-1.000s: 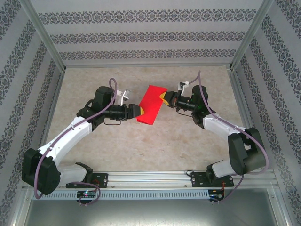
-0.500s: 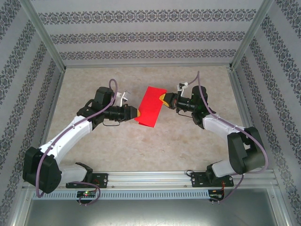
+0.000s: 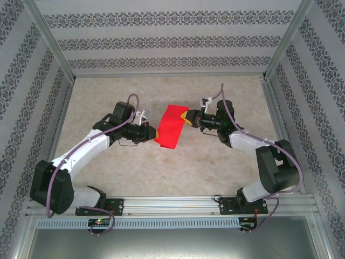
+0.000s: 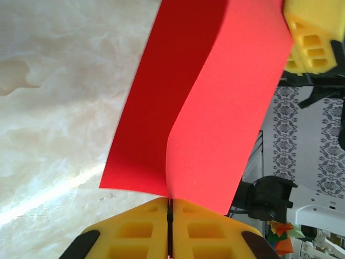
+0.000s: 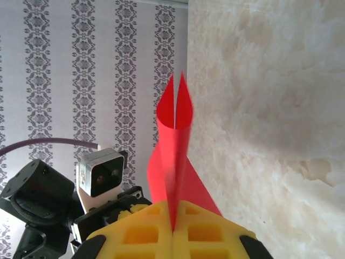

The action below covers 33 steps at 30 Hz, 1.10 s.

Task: Fold a paper plane with a square sheet of paper (pick it up from the middle)
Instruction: Place a square sheet of paper at the center of the table.

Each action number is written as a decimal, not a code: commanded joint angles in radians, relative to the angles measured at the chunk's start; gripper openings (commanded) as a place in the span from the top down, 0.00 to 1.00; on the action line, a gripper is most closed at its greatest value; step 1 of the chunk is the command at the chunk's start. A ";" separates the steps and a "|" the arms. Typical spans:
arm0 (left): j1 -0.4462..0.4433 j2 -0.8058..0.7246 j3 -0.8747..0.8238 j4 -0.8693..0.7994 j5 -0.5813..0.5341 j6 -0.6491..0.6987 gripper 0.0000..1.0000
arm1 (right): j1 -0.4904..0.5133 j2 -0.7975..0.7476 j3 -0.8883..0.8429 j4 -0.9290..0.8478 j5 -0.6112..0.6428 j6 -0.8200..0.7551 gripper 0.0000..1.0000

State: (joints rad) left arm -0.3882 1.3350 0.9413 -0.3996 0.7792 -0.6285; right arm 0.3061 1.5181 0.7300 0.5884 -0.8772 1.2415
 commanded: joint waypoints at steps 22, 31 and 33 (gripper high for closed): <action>-0.105 0.260 0.022 0.058 -0.044 -0.043 0.88 | 0.024 0.262 0.094 -0.210 -0.007 -0.366 0.91; -0.138 0.369 0.054 0.079 -0.060 -0.064 0.88 | 0.020 0.312 0.165 -0.439 0.058 -0.562 0.81; -0.143 0.383 0.058 0.086 -0.067 -0.072 0.88 | 0.019 0.313 0.175 -0.481 0.079 -0.591 0.78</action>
State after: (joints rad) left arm -0.5121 1.7008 0.9756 -0.3447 0.7284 -0.6754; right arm 0.3252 1.8164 0.8726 0.2077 -0.8417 0.7597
